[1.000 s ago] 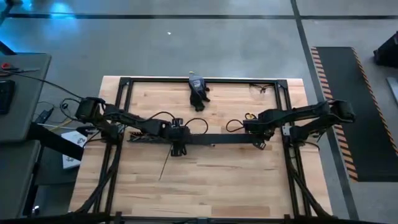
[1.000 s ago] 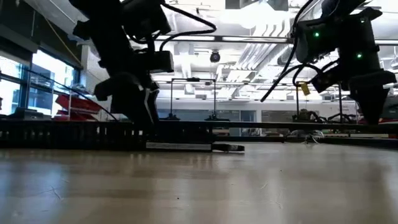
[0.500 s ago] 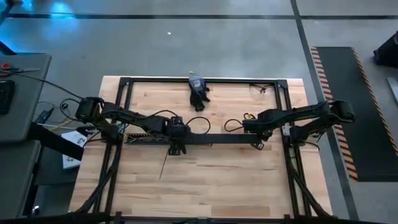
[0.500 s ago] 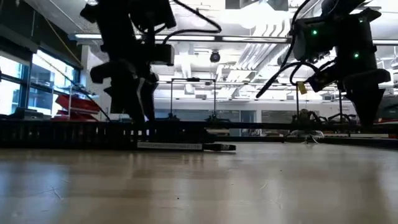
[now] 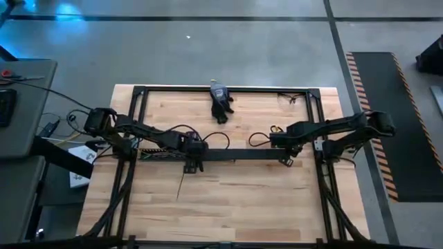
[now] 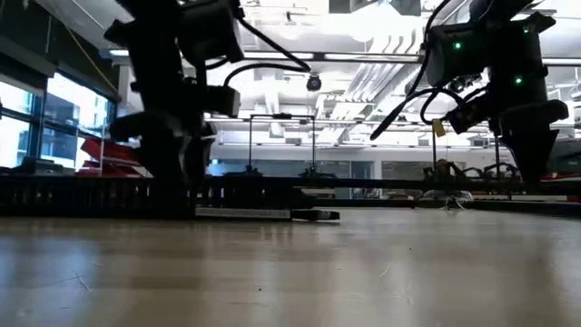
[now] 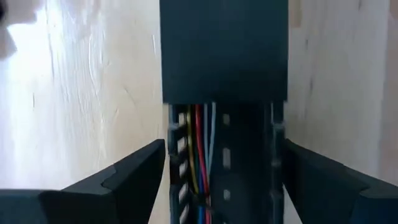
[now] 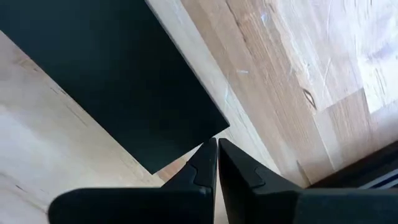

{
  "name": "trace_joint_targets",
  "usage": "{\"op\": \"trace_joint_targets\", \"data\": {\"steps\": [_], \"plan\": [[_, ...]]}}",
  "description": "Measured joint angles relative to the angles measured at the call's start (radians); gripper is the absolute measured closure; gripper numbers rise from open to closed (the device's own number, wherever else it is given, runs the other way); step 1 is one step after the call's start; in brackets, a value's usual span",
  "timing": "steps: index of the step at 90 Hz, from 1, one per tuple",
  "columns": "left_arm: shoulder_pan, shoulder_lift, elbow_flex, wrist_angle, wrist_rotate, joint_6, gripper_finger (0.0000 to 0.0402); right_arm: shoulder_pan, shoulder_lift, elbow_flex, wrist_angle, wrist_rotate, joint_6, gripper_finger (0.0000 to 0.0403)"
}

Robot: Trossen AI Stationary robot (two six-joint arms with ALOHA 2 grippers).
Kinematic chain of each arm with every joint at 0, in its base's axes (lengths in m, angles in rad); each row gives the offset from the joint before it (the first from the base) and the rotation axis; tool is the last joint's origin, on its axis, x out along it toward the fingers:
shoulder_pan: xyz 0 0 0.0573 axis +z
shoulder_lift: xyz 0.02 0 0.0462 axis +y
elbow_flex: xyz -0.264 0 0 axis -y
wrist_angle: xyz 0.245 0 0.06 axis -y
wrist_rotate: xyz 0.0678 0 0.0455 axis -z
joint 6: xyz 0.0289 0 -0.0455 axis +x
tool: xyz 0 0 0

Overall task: Ziptie cables
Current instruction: Close the black cable duct

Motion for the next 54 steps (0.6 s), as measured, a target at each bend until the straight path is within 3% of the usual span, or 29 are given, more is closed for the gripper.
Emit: {"op": "trace_joint_targets", "data": {"steps": [29,54], "plan": [[0.001,0.005,-0.035,0.050,-0.013,0.006,0.0180,0.000,-0.001,-0.001,0.058,0.002,-0.040,0.0403],[0.001,0.004,-0.036,0.051,-0.022,0.003,0.0186,0.000,0.000,-0.003,0.110,-0.001,-0.059,0.0403]]}}
